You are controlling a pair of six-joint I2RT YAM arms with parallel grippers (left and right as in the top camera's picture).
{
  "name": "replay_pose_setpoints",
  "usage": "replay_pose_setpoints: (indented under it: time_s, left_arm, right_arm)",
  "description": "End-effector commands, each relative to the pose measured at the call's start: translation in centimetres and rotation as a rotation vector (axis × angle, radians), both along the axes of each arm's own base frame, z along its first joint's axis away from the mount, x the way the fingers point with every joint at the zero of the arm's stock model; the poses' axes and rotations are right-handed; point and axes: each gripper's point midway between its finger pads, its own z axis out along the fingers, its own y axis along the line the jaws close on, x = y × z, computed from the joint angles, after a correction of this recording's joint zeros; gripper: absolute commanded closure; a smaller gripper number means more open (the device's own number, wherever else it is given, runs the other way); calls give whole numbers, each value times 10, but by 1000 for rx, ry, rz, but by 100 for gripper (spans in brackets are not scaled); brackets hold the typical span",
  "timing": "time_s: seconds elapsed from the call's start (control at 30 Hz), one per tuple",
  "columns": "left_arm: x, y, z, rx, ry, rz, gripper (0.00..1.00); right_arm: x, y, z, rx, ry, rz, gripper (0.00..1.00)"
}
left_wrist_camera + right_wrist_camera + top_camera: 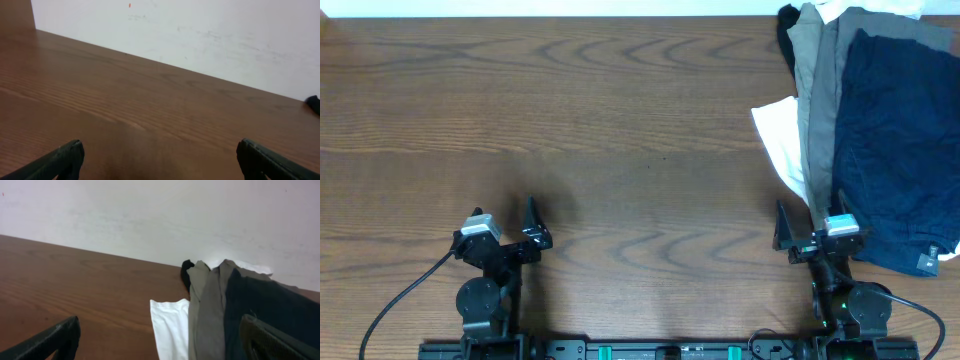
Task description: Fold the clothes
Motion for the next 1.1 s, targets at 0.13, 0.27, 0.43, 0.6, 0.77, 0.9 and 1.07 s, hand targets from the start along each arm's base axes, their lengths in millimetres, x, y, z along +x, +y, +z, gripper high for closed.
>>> replay_pose_setpoints:
  time_s: [0.13, 0.27, 0.43, 0.6, 0.77, 0.9, 1.07]
  left_arm:
    - [-1, -2, 6, 14, 11, -9, 2]
    - [0, -2, 10, 12, 62, -10, 2]
    - [6, -1, 22, 50, 139, -19, 2]
    - [16, -3, 43, 43, 189, -33, 2]
    - [24, -3, 62, 40, 216, -35, 2]
    - [23, -3, 68, 39, 227, -36, 2]
    - [17, -10, 66, 26, 270, -75, 2]
  right_arm:
    - [0, -3, 0, 49, 2, -12, 1]
    - [0, -3, 0, 55, 4, -12, 1]
    - [-1, -3, 7, 56, -5, -12, 1]
    - [-5, -3, 15, 55, 13, -13, 1]
    - [-11, -5, 27, 54, 52, -23, 1]
    - [-14, -5, 43, 54, 71, -24, 1]
    - [-12, -5, 60, 52, 135, -25, 1]
